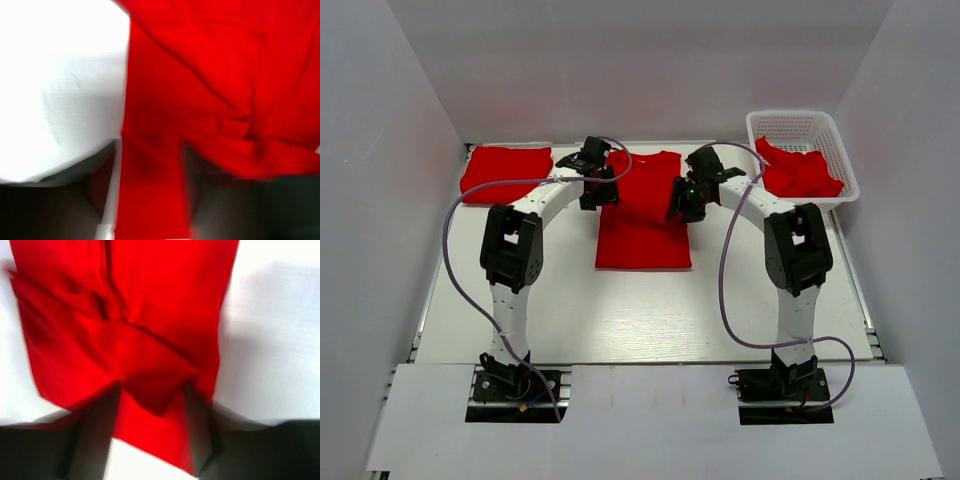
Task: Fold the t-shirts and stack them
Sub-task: Fold the folded rectangular tshirt in 1/3 of the way
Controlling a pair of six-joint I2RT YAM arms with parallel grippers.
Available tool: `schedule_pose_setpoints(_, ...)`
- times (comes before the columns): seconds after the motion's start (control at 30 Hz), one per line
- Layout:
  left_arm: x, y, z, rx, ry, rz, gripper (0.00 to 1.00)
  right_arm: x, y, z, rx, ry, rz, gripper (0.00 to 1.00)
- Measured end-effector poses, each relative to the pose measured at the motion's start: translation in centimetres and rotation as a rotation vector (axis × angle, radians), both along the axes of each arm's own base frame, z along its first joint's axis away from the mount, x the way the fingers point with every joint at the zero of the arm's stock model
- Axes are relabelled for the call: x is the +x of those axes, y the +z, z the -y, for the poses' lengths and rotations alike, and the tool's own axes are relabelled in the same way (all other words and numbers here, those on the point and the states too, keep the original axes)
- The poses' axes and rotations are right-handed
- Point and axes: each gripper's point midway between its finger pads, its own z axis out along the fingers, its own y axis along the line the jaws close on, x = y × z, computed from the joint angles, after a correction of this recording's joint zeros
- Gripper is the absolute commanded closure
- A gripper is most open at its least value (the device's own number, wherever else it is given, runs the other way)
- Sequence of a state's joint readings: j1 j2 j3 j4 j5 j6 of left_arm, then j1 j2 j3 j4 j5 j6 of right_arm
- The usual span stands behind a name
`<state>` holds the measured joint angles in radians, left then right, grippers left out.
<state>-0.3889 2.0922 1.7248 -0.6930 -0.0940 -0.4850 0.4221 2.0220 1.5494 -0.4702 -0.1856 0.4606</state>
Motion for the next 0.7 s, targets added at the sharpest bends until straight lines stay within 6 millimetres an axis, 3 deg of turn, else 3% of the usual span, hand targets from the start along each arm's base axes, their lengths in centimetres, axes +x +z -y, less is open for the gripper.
schedule_pose_setpoints(0.03, 0.5, -0.1, -0.1, -0.001, 0.008, 0.001, 0.19, 0.4, -0.1, -0.1, 0.007, -0.009, -0.004, 0.1)
schedule_pose_setpoints(0.07, 1.0, -0.2, -0.3, -0.001, 0.017, 0.0, 0.09, 1.0, -0.1, -0.2, 0.015, -0.021, -0.002, 0.1)
schedule_pose_setpoints(0.17, 2.6, 0.0, -0.7, -0.012, 0.037, 0.008, 0.01, 3.4, 0.8, -0.5, 0.058, -0.037, 0.036, 0.1)
schedule_pose_setpoints(0.3, 5.6, 2.3, -1.1, -0.035, 0.051, 0.072, 0.01, 6.8, 4.1, -1.1, 0.165, -0.048, 0.126, 0.1)
schedule_pose_setpoints(0.4, 6.0, 3.8, -1.6, -0.049, 0.046, 0.104, 0.01, 7.8, 6.0, -0.9, 0.208, -0.045, 0.18, 0.1)
schedule_pose_setpoints(0.53, 2.7, 4.0, -2.7, -0.06, 0.024, 0.077, 0.01, 5.3, 6.4, 0.1, 0.202, -0.032, 0.181, 0.1)
schedule_pose_setpoints(0.7, -4.7, 3.3, -3.4, -0.079, -0.013, 0.015, 0.01, -1.1, 4.2, 2.4, 0.151, -0.007, 0.134, 0.1)
